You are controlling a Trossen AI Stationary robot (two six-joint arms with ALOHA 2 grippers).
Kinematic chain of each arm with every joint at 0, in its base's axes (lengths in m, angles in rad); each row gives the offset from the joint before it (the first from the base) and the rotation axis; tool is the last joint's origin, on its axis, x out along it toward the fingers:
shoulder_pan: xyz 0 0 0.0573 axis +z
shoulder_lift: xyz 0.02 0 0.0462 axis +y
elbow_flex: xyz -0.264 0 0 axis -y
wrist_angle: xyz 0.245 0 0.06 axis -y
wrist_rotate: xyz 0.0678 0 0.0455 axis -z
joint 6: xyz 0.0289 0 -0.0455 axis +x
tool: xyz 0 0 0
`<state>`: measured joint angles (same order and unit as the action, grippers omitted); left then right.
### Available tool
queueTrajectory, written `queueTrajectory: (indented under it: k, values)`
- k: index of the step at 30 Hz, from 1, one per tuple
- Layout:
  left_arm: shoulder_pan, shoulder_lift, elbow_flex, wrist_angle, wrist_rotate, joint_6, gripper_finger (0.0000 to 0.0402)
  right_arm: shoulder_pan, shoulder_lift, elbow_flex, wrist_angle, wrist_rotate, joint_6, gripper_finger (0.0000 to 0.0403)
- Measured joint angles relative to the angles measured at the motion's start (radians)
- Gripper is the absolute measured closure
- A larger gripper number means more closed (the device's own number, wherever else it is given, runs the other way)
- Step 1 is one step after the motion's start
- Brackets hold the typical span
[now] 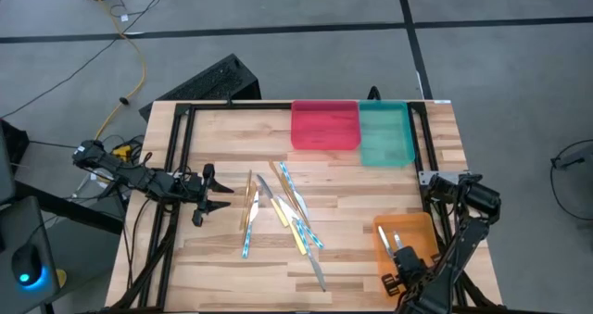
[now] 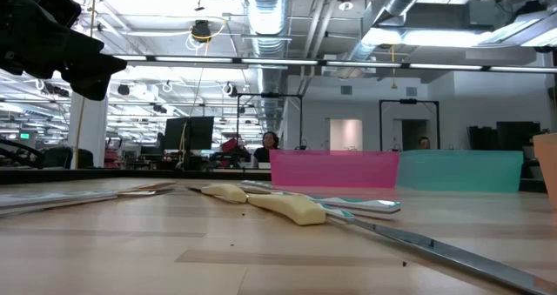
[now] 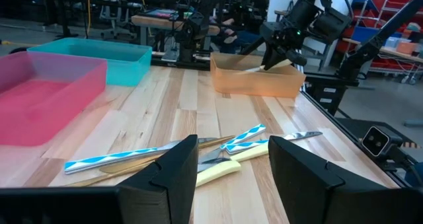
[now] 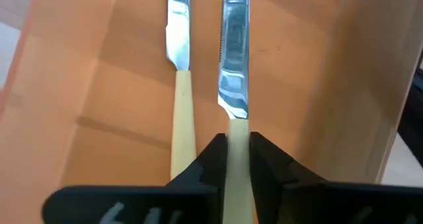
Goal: Sort silverware by color (type)
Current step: Put the yellow knife into the orange bin, then put the blue knife into the blue bin
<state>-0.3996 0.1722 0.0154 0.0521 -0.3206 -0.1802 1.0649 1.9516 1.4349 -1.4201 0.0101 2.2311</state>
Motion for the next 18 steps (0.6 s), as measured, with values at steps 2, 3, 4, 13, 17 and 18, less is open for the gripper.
queueTrajectory:
  k: [2, 3, 4, 13, 17, 18]
  values:
    - [0.000, 0.000, 0.000, 0.000, 0.000, 0.000, 0.0233, 0.000, 0.000, 0.000, 0.000, -0.005, -0.004, 0.0316]
    - [0.000, 0.000, 0.000, 0.000, 0.000, 0.000, 0.0233, 0.000, 0.000, 0.000, 0.000, -0.007, -0.004, 0.0307]
    - [0.000, 0.000, 0.000, 0.000, 0.000, 0.000, 0.0233, 0.000, 0.000, 0.000, 0.000, -0.007, -0.004, 0.0297]
    - [0.000, 0.000, 0.000, 0.000, 0.000, 0.000, 0.0233, -0.001, -0.001, 0.000, -0.001, -0.004, -0.005, 0.0261]
    - [0.000, 0.000, 0.000, 0.000, 0.000, 0.000, 0.0233, -0.001, -0.001, 0.000, 0.000, 0.014, -0.007, 0.0267]
    - [0.000, 0.000, 0.000, 0.000, 0.000, 0.000, 0.0233, -0.002, -0.001, 0.000, 0.000, 0.014, -0.007, 0.0269]
